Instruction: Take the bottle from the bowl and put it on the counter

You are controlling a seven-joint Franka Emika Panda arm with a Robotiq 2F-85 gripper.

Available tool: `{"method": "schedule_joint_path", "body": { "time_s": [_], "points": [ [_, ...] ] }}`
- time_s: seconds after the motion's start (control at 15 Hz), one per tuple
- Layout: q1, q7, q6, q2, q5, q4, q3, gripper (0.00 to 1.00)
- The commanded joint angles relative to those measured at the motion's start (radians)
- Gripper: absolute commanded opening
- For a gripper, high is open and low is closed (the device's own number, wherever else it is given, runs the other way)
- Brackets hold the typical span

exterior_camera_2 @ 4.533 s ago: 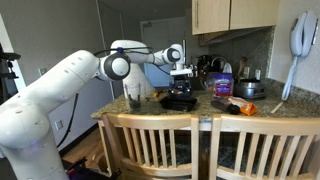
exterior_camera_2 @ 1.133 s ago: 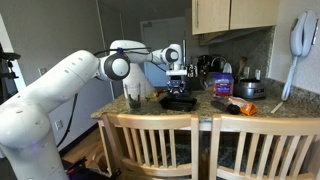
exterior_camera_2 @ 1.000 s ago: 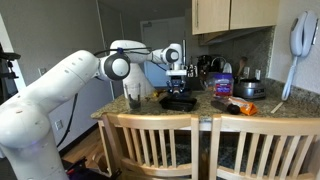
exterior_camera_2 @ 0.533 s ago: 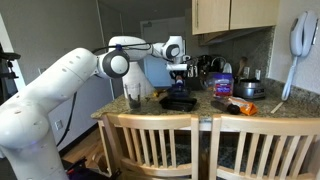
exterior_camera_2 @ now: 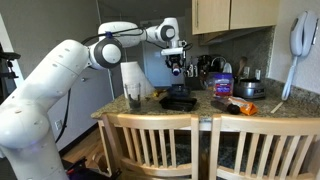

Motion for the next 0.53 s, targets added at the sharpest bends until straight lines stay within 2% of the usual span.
{"method": "schedule_joint_path", "body": {
  "time_s": [0.0,0.13,0.27,0.47],
  "points": [
    [-0.016,-0.041,-0.279,-0.085,-0.058,0.006,0.018,0.31],
    [-0.010,-0.063,-0.410,-0.106,-0.057,0.028,-0.001,0.31],
    [-0.008,-0.084,-0.419,-0.119,-0.057,0.008,0.001,0.31],
    [0.011,-0.147,-0.357,-0.112,-0.073,-0.066,0.003,0.31]
  ]
}}
